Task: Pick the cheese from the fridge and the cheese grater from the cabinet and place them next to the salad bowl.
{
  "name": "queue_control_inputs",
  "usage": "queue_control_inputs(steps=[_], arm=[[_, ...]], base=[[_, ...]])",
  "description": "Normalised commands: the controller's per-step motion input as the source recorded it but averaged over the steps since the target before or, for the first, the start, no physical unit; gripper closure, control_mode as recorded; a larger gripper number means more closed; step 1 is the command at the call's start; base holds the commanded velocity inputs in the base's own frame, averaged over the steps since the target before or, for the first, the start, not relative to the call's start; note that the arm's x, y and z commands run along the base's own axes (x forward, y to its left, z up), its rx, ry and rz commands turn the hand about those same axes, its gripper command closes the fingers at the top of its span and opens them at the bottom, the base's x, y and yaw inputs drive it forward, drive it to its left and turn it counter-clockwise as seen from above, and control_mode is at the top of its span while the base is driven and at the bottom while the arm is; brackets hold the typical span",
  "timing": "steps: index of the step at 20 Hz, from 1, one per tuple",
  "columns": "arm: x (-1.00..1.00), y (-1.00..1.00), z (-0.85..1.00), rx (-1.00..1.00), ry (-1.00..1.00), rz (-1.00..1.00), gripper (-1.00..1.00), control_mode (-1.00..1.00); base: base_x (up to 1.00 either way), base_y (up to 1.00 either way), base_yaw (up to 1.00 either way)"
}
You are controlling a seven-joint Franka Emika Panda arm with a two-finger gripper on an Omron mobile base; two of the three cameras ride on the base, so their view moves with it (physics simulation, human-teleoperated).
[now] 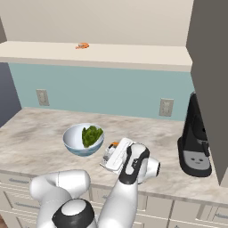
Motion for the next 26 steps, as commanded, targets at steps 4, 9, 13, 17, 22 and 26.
queue_control_inputs(steps=[4,9,13,17,22,26], arm=[[0.0,0.06,-0.02,0.0,0.0,0.0,-1.0,-1.0],[0.0,0.05,0.0,0.0,0.08,-0.01,-1.0,-1.0],[-0.03,0.0,0.0,-0.01,0.17,-0.07,-1.0,-1.0],[-0.08,-0.13,0.06,0.0,0.26,-0.12,-1.0,-1.0],[-0.3,-0.22,0.02,-0.03,0.21,-0.17,-1.0,-1.0],[-0.54,-0.29,0.01,-0.08,0.15,-0.2,-1.0,-1.0]], base=[[0.0,0.0,0.0],[0.0,0.0,0.0],[0.0,0.0,0.0],[0.0,0.0,0.0],[0.0,0.0,0.0],[0.0,0.0,0.0]])
